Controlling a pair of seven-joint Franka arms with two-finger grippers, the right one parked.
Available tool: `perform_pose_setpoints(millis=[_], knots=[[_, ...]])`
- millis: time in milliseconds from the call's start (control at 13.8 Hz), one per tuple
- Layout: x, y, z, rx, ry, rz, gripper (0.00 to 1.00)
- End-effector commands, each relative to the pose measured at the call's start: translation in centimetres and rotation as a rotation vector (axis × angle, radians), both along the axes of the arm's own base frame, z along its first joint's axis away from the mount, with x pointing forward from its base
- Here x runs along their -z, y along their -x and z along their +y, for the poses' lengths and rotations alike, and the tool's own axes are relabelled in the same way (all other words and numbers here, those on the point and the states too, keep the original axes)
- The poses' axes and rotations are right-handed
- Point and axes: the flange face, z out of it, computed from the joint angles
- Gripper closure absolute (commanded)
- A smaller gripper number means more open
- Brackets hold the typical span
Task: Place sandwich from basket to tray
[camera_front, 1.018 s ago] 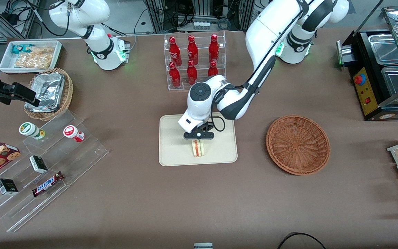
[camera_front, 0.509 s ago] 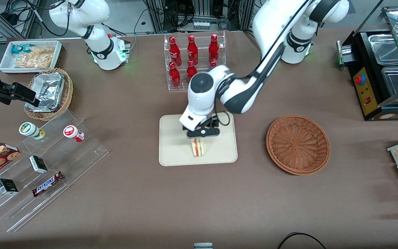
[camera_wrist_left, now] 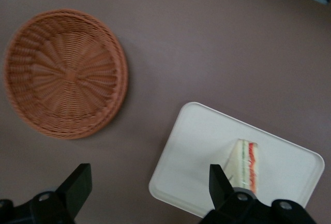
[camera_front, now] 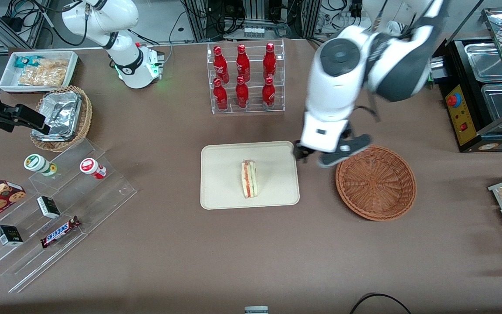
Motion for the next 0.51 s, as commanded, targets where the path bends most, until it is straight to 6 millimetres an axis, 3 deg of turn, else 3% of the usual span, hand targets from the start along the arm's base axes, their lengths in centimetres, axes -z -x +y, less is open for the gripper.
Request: perform_pose_setpoints(millis=[0,364,436], knots=[[-3.2,-0.4,7.3,-0.031,0.051,0.043,0.00],[-7.5,1.1,20.0,0.138,0.045,0.185,0.00],[-8.1,2.0,21.2,0.195,0.052,0.220,0.00]])
